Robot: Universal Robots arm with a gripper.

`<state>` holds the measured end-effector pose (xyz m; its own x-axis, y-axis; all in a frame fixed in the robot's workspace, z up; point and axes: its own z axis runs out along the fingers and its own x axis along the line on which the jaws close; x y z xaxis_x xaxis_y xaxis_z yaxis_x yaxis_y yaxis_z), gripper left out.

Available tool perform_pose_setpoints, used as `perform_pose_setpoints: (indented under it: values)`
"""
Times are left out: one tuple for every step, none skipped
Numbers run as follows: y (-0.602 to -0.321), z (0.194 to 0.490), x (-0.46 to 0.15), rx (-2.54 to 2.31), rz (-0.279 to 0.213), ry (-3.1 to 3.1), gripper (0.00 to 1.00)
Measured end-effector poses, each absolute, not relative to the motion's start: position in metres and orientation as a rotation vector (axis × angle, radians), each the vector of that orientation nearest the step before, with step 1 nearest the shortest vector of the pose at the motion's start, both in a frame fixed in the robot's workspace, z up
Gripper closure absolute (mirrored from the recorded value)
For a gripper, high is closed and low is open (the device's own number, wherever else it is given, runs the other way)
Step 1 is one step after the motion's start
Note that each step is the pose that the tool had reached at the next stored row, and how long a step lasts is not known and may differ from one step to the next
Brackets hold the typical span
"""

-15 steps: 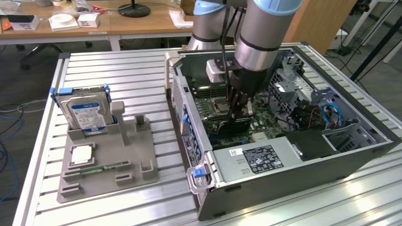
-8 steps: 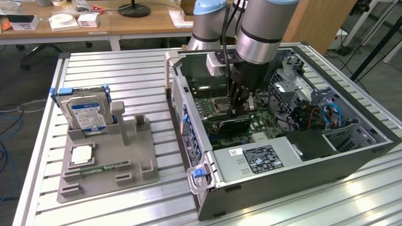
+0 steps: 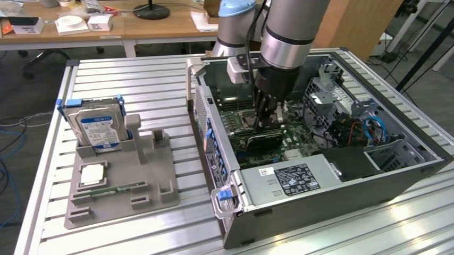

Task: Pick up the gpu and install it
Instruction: 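Press down on the gpu until it lock into place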

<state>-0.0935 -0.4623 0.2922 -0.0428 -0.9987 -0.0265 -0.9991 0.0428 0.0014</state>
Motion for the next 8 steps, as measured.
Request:
perform_pose_setpoints:
  values:
    - [-0.462, 0.293, -0.095, -2.16, 0.028, 2.254, 0.89]
    - [-0.462, 0.294, -0.096, -2.159, 0.026, 2.253, 0.89]
    - [-0.462, 0.295, -0.097, -2.158, 0.024, 2.253, 0.89]
    - [-0.462, 0.296, -0.098, -2.158, 0.023, 2.252, 0.89]
    - [-0.462, 0.297, -0.1, -2.157, 0.02, 2.25, 0.89]
    - [-0.462, 0.298, -0.102, -2.155, 0.017, 2.249, 0.89]
    - [-0.462, 0.298, -0.103, -2.154, 0.014, 2.248, 0.89]
    - [-0.462, 0.299, -0.106, -2.153, 0.012, 2.246, 0.89]
